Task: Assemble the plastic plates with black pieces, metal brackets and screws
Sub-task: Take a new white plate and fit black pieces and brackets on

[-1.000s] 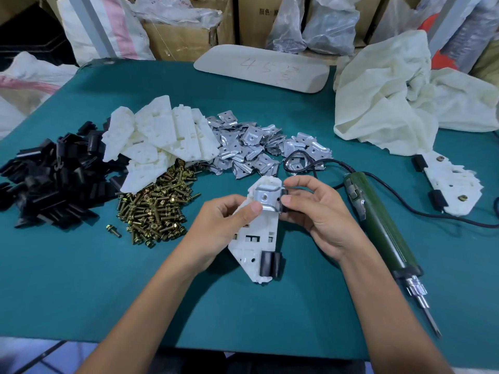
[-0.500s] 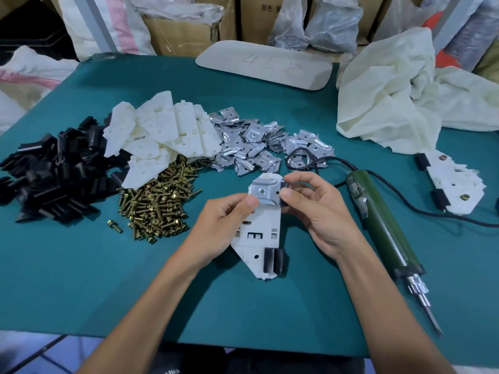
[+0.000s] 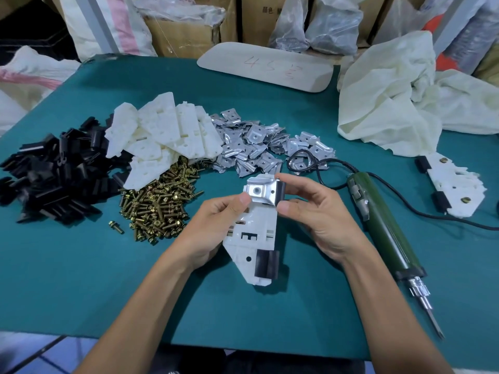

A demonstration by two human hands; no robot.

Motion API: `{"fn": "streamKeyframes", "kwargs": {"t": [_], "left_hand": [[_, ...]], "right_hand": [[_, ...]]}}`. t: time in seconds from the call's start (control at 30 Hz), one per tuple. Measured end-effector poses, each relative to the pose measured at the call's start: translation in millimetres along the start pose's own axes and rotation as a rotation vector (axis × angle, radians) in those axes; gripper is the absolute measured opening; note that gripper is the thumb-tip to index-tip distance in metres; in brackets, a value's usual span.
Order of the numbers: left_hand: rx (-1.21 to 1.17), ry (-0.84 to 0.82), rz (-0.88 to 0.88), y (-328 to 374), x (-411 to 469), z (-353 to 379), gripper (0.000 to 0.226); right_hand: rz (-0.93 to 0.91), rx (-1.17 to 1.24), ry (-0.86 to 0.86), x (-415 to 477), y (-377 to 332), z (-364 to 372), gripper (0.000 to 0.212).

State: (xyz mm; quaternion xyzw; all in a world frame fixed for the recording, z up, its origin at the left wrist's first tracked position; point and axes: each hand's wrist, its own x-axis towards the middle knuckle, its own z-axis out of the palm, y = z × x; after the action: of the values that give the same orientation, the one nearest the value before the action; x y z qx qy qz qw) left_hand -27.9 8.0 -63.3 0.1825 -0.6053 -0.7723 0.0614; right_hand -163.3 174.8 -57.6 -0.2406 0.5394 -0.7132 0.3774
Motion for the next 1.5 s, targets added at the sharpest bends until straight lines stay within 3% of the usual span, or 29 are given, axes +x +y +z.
{"fn": "streamKeyframes", "kwargs": {"t": [0.13, 0.23, 0.3, 0.37, 0.43, 0.6, 0.67, 0.77, 0.9, 0.97, 1.2, 1.37, 1.5], "left_hand": [[0.066, -0.029, 0.000, -3, 0, -1, 0.043], [0.623, 0.054, 0.113, -3, 3, -5, 0.061], [0.948, 0.235, 0.267, 2, 9, -6, 0.059], [0.941, 0.377, 0.347, 12, 22, -2, 0.034], [0.979, 0.425, 0.353, 19, 43, 6, 0.021], [1.253, 0.430, 0.477, 22, 89, 23, 0.041], [1.370, 0.425, 0.443, 23, 99, 23, 0.046], [1.359, 0.420, 0.404, 24, 102, 22, 0.047], [0.964, 0.466, 0.275, 31, 84, 14, 0.032], [0.891, 0.509, 0.220, 33, 69, 1, 0.022], [1.009, 0.502, -0.016, 37, 28, -53, 0.029], [1.218, 0.430, 0.035, 27, 21, -47, 0.063], [1.263, 0.477, 0.073, 23, 21, -42, 0.063]], "right_hand": [[0.011, -0.013, -0.005, 1, 1, -6, 0.051], [0.052, -0.119, -0.005, 0, 1, -16, 0.042], [0.015, -0.328, 0.140, 2, 4, -19, 0.024], [-0.080, -0.537, 0.350, 6, 9, -21, 0.008], [-0.141, -0.533, 0.436, 10, 13, -20, 0.007], [-0.133, -0.446, 0.491, 12, 15, -18, 0.014], [-0.132, -0.432, 0.505, 12, 15, -18, 0.017], [-0.138, -0.436, 0.507, 12, 13, -16, 0.020], [-0.138, -0.427, 0.499, 11, 11, -14, 0.023], [-0.126, -0.419, 0.493, 11, 12, -14, 0.020], [-0.097, -0.460, 0.457, 7, 11, -9, 0.015], [-0.045, -0.546, 0.411, -3, 9, -6, 0.011], [0.011, -0.642, 0.369, -35, 13, -1, 0.014]]}}
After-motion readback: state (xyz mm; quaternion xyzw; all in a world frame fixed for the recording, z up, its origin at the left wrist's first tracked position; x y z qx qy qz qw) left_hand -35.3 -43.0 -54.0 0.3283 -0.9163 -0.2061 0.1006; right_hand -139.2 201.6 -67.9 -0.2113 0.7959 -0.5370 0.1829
